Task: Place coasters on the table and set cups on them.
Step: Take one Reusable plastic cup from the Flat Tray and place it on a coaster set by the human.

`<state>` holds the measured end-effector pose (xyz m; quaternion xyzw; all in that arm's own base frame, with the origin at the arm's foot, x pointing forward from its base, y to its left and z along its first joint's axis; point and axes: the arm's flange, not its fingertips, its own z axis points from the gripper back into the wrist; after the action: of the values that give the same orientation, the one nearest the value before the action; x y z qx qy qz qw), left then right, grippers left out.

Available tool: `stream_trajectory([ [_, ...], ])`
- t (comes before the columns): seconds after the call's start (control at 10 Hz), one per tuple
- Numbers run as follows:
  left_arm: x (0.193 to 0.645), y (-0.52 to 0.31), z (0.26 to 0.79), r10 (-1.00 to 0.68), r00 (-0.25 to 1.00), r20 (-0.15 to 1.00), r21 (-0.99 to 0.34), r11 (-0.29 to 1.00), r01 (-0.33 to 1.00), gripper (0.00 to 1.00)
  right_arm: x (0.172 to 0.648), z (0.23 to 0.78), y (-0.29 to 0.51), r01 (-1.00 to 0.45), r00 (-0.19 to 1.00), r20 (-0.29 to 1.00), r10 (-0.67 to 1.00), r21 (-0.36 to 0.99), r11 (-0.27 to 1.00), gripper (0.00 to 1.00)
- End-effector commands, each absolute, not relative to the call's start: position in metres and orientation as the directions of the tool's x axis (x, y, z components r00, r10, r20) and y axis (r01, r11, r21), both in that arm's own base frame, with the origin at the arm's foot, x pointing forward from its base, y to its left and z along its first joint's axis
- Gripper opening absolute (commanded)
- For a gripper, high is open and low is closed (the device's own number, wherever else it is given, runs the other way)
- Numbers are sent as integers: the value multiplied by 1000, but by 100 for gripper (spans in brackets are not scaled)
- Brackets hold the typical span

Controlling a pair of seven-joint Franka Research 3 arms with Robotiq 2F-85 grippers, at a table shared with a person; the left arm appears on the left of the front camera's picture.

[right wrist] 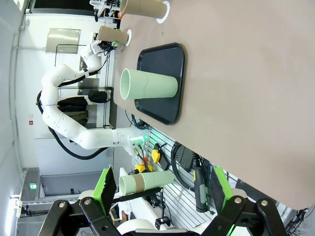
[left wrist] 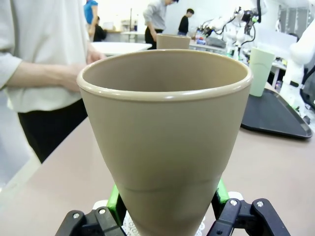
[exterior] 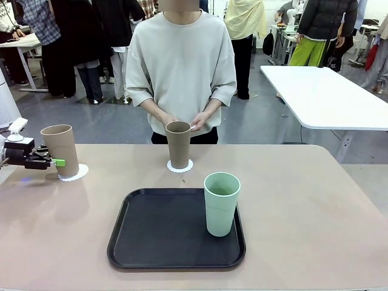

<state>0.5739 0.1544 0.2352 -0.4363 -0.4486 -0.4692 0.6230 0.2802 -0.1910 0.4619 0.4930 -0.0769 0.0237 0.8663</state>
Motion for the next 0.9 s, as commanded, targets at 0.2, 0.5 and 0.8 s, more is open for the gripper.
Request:
stream_trajectory([
  [0.2,572,156,238,-165,142,976,-118,147,982,82,281,462,-191,-120,987,159,-34,852,510,100],
  [0.5,572,152,232,-171,103,980,-78,144,986,82,281,462,-191,-120,987,159,-34,852,510,100],
  [0.8,572,149,227,-177,79,981,-55,139,989,82,281,462,-191,-120,987,159,-34,852,510,100],
])
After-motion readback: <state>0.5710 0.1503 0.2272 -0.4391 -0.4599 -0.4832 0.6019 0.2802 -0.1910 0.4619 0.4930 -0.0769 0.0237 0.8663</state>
